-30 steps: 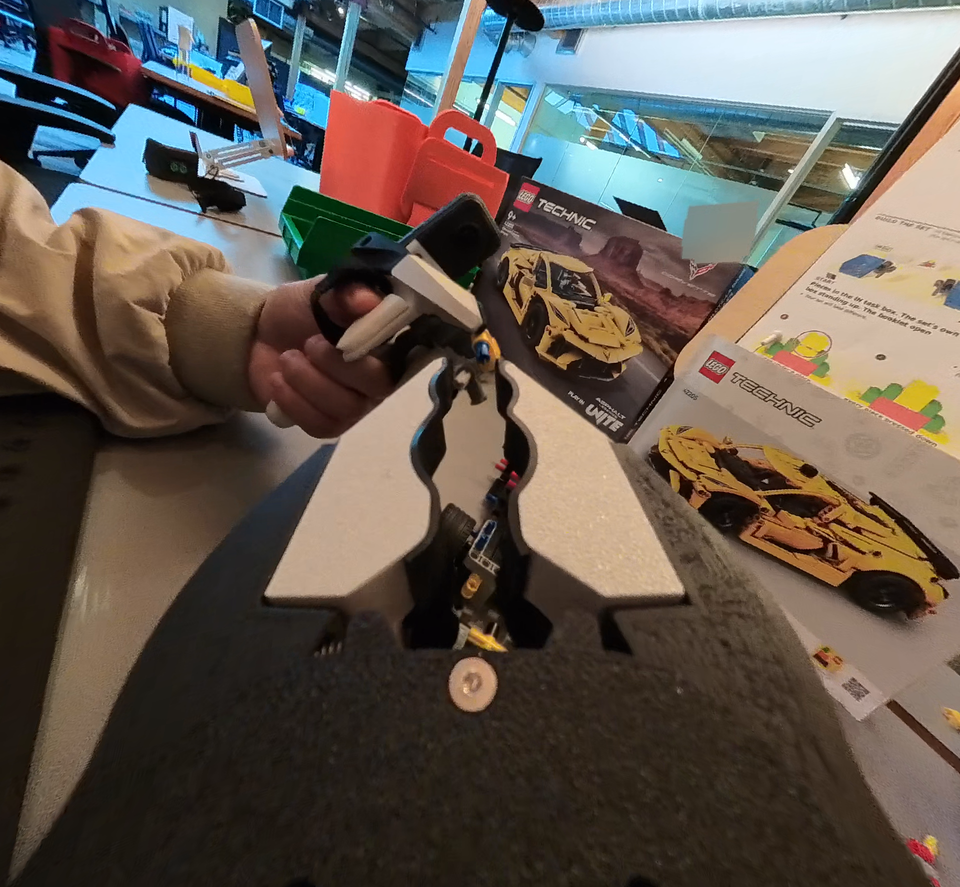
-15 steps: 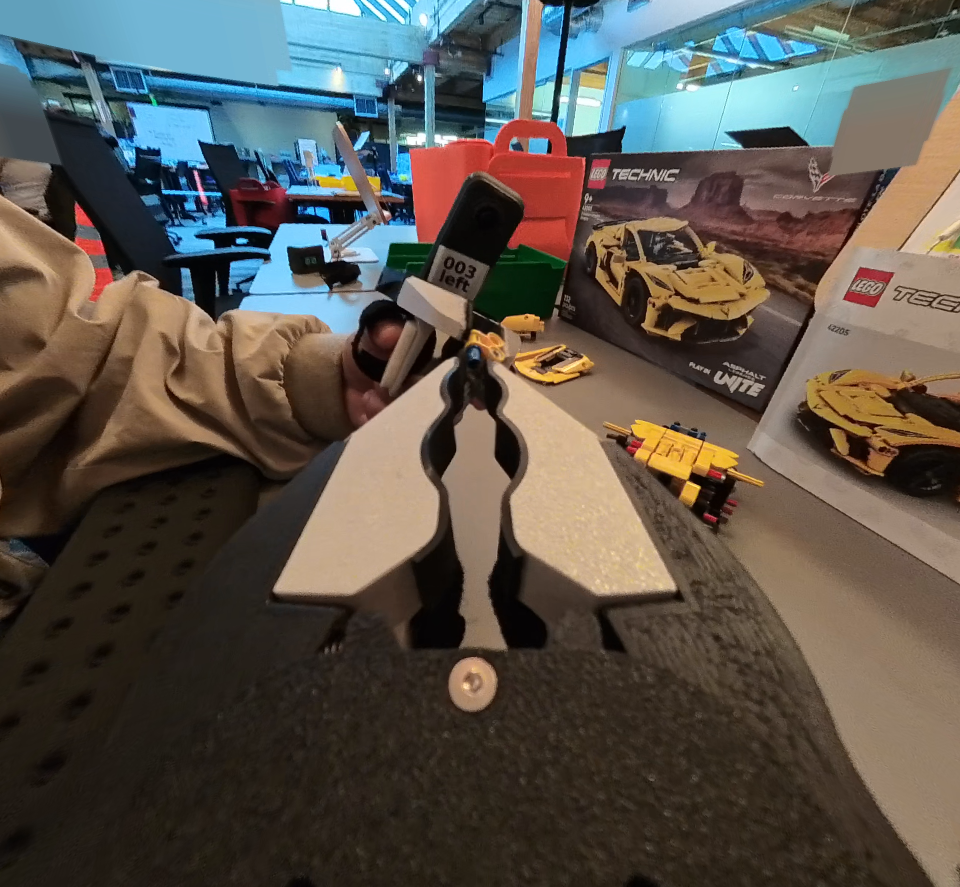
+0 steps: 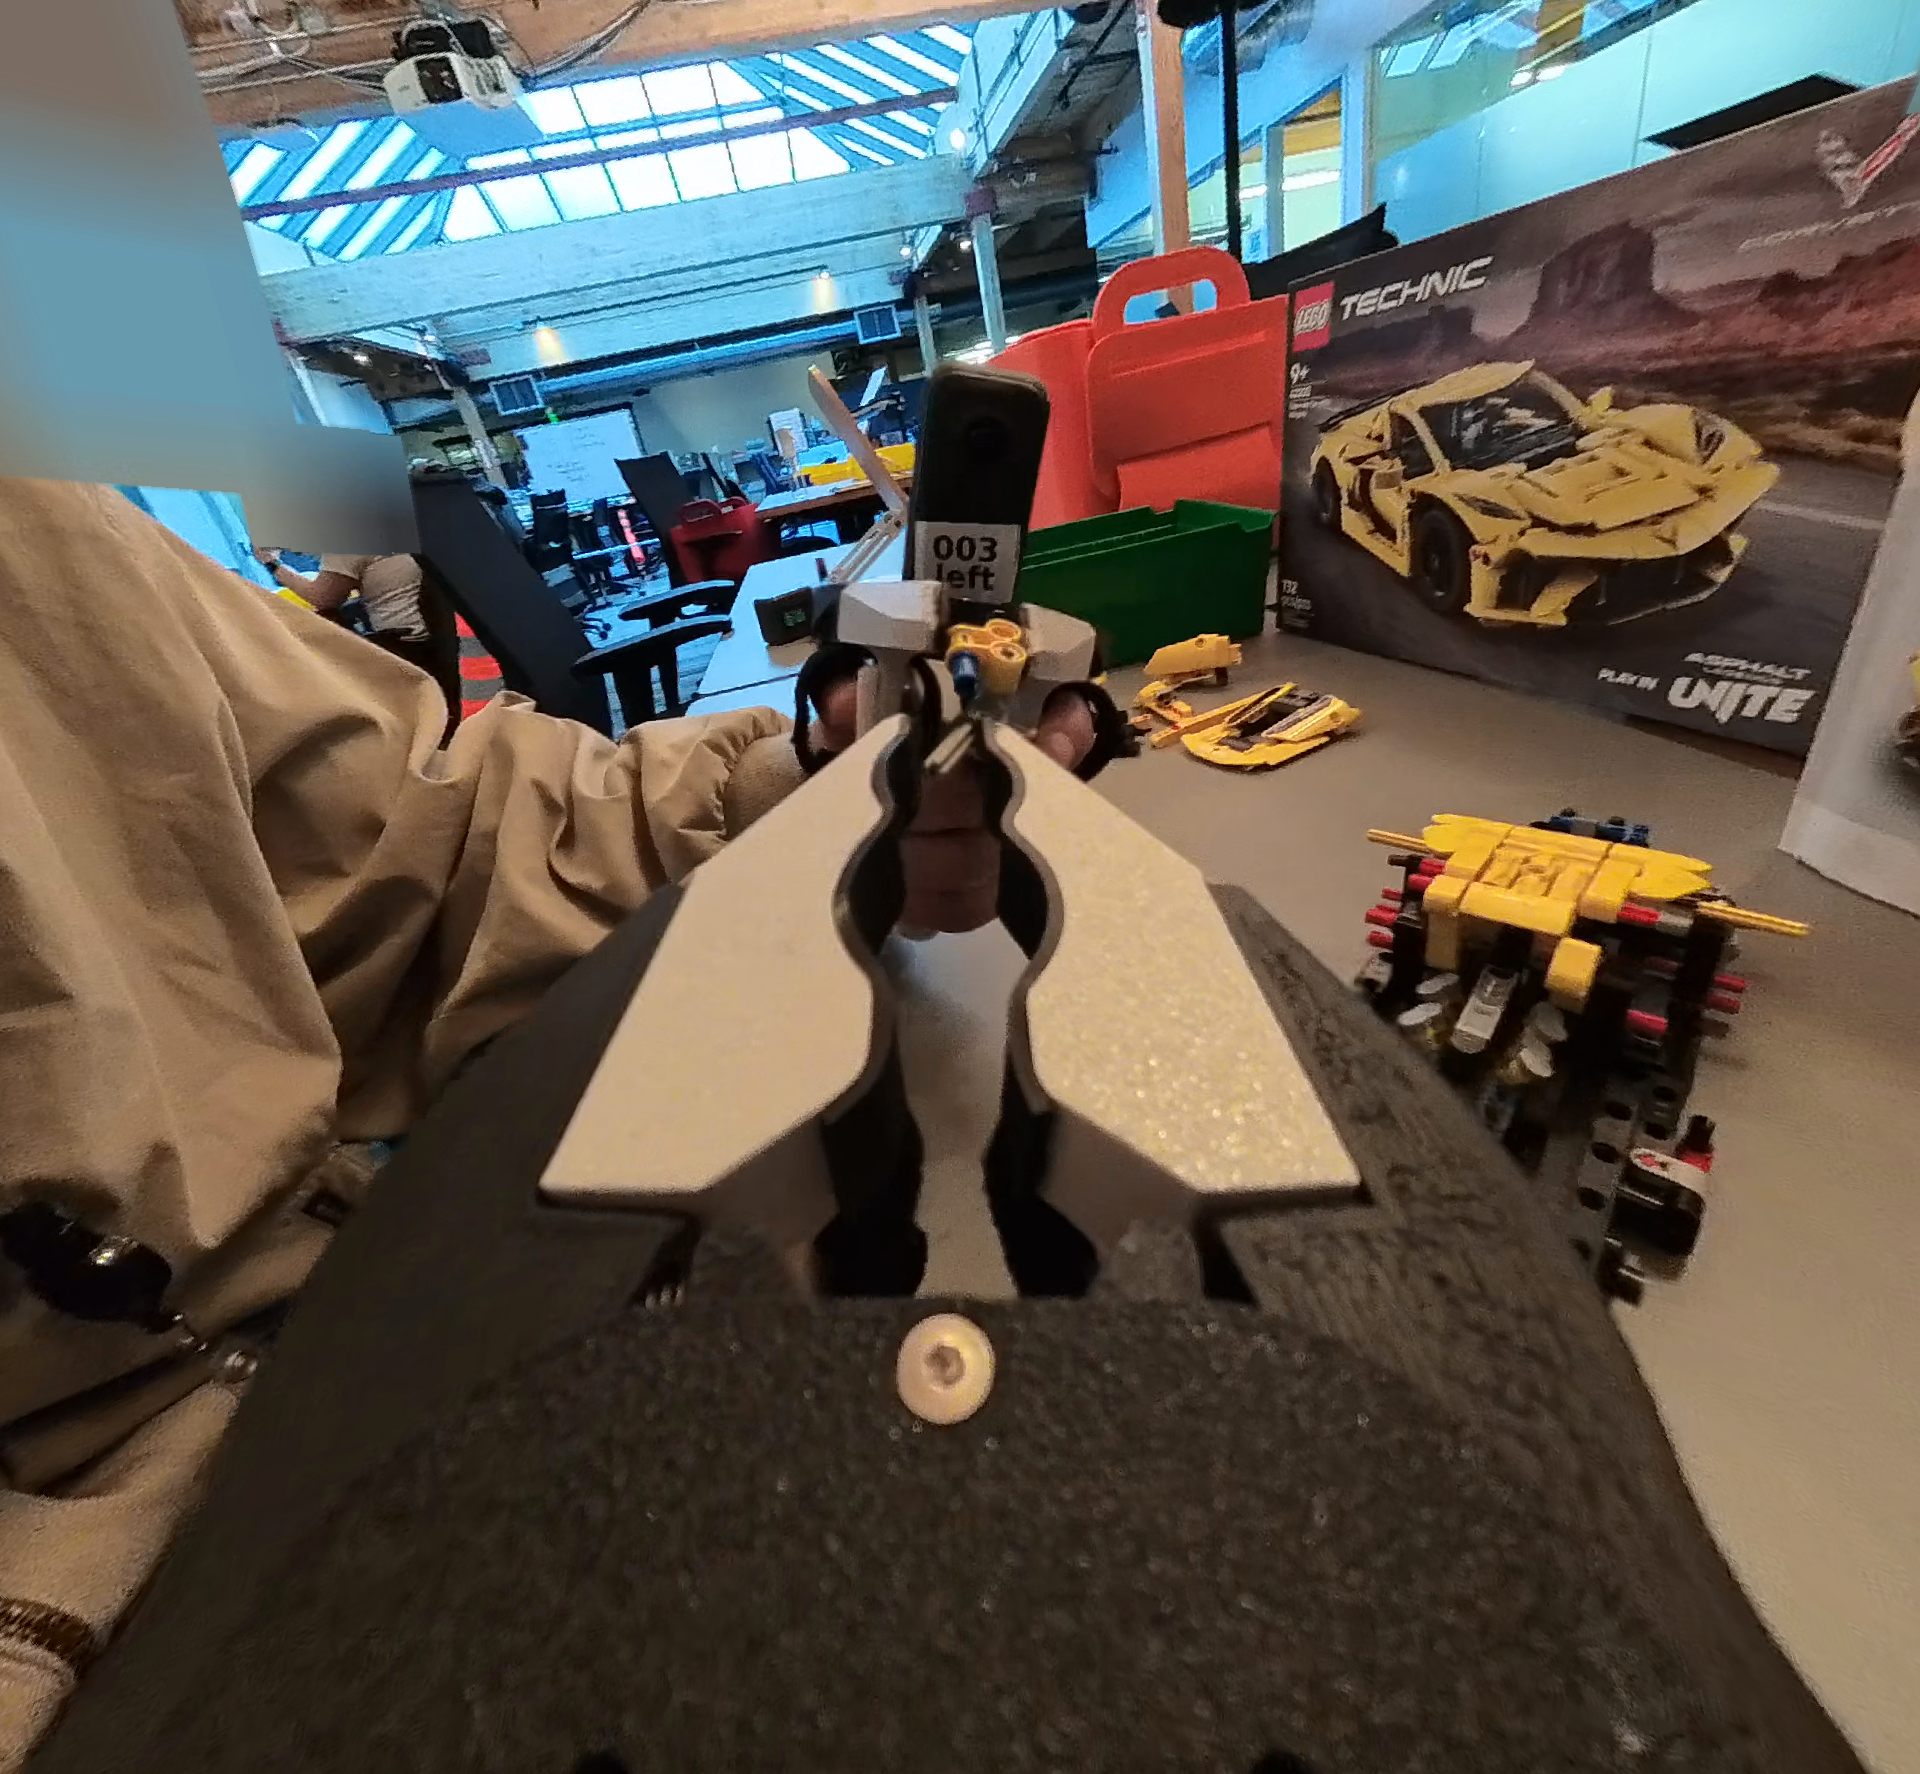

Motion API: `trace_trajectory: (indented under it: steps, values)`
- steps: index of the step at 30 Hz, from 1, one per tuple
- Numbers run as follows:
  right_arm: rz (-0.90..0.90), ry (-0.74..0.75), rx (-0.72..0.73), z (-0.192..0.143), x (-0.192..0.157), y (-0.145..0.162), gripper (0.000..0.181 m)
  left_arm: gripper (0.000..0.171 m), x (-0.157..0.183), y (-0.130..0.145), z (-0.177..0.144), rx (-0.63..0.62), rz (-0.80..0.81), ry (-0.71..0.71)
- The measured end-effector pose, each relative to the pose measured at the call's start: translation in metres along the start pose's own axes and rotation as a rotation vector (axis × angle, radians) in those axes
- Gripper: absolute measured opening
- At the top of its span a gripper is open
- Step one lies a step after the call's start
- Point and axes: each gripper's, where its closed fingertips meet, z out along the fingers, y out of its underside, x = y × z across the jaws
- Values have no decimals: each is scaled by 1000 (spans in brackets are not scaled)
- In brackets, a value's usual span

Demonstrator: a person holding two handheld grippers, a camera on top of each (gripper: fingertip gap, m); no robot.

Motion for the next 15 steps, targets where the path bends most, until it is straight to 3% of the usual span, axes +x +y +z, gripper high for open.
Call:
trace_trajectory:
  steps: [15]
  values:
    - [16, -15, 20, -1, -1, -3, 3, 13, 4, 8, 6, -27, 33, 4]
